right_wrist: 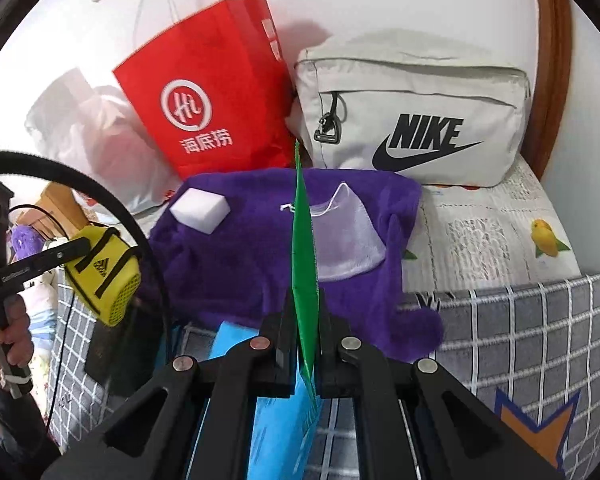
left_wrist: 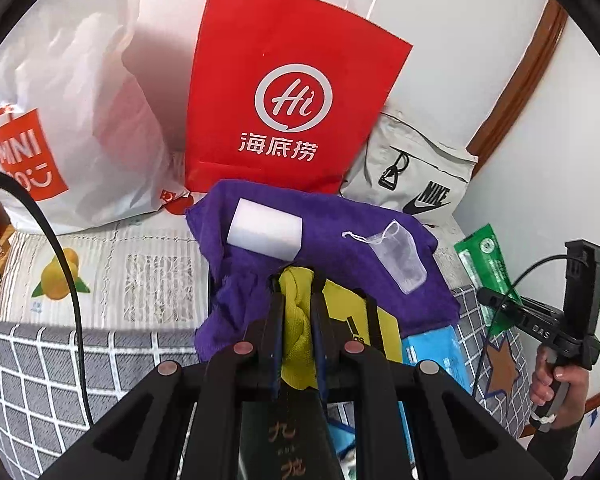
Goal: Organize soft objects
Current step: 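Lift and carry the yellow pouch and green packet toward the purple towel with both grippers, then open the left gripper over the towel while the right gripper releases the green packet beside it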
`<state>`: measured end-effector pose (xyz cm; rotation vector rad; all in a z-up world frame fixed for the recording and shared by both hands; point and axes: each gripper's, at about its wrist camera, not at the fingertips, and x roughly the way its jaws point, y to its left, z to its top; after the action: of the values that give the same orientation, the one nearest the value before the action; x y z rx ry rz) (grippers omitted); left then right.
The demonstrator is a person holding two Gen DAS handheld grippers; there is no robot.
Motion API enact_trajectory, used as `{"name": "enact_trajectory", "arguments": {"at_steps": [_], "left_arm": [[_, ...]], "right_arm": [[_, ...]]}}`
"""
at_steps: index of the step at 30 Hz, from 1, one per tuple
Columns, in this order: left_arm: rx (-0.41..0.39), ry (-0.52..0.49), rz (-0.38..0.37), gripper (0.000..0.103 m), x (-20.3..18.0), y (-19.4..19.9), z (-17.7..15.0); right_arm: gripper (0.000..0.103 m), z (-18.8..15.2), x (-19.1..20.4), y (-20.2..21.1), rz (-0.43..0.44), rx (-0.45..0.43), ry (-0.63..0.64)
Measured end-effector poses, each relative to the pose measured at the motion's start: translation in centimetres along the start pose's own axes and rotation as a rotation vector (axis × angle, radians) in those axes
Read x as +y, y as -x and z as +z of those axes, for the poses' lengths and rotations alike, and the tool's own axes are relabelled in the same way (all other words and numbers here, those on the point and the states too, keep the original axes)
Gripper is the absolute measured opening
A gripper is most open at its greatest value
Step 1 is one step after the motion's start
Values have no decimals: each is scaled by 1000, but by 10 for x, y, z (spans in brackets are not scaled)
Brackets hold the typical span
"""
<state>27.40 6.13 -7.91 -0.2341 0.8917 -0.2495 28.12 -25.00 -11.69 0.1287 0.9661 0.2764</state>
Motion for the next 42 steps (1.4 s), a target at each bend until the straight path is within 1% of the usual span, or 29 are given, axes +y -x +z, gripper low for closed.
{"name": "enact_trajectory", "arguments": {"at_steps": [5,10,15,20,23,25,28,31,32,33,34,35,37,38,39,41,42], "left_arm": [[17,-8,6,13,-2,-19,11],[33,-14,10,13,-2,-39,20],[66,-26,11,13,-2,-62,24],[92,-18,6,13,1,-78,25],[98,-15,6,13,4,-81,26],[101,-17,9,13,6,-83,26],[105,-16,14,13,8,-87,29],[114,-20,20,13,8,-92,31],[119,-21,21,13,8,-95,31],[125,-22,23,13,8,-98,31],[133,-29,27,13,7,-101,31],[139,-36,33,13,7,-103,30],[143,-42,43,13,7,-107,29],[149,-42,47,13,7,-109,29],[150,-39,52,13,9,-110,29],[150,-38,54,13,9,-111,29],[148,-34,56,13,10,-112,30]], "right_arm": [[6,17,-12,-38,-9,46,-2],[6,22,-26,-67,-25,97,-11],[6,19,-33,-81,-27,129,-19],[6,20,-33,-95,6,154,-32],[6,20,-33,-103,5,175,-27],[6,19,-34,-108,25,190,-42],[8,17,-34,-111,49,197,-43],[9,16,-34,-107,37,190,-29],[15,16,-35,-105,34,186,-27],[26,15,-37,-102,30,184,-24],[33,15,-37,-99,21,179,-19],[38,15,-38,-97,28,173,-15],[41,15,-36,-92,24,170,1],[43,16,-35,-88,-1,162,14],[48,17,-33,-82,-27,148,28],[56,19,-32,-73,-50,123,54],[57,21,-30,-70,-57,110,63]]}}
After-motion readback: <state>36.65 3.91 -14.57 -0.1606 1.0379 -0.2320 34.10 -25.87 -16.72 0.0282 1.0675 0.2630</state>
